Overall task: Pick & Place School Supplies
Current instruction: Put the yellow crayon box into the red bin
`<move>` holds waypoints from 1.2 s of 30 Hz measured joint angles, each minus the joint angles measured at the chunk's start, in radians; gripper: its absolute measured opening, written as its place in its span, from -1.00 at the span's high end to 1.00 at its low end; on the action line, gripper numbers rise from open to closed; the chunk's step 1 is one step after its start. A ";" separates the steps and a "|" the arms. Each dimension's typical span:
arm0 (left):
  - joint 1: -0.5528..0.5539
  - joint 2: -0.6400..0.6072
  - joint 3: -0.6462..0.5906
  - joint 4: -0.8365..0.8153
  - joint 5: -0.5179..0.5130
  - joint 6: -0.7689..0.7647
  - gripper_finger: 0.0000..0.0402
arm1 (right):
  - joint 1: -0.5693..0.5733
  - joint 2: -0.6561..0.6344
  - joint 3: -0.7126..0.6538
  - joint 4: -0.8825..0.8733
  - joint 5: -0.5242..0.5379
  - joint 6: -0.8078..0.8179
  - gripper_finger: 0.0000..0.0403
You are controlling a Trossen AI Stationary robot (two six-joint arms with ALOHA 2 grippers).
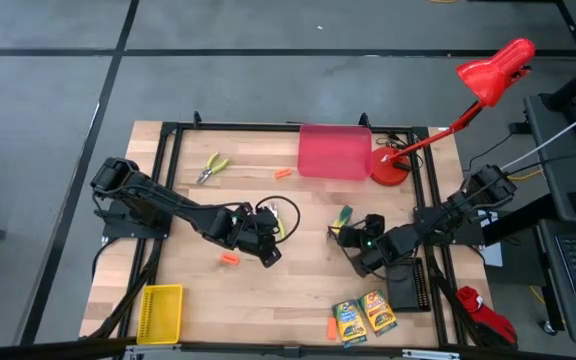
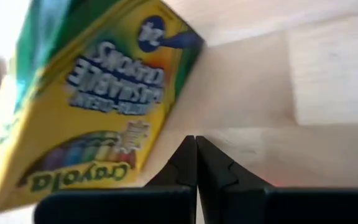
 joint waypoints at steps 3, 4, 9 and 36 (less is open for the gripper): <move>0.000 0.000 0.000 0.000 -0.002 0.000 0.98 | 0.031 0.000 0.000 -0.021 0.032 0.052 1.00; 0.000 0.000 0.000 0.000 -0.007 0.002 0.98 | 0.040 0.000 0.001 -0.027 0.052 0.065 1.00; 0.000 0.000 0.000 0.031 -0.018 0.070 0.98 | 0.069 0.000 0.051 -0.099 0.174 0.092 1.00; 0.203 0.008 0.000 0.277 0.235 0.247 -0.05 | 0.290 -0.029 0.549 -0.749 0.255 0.076 0.63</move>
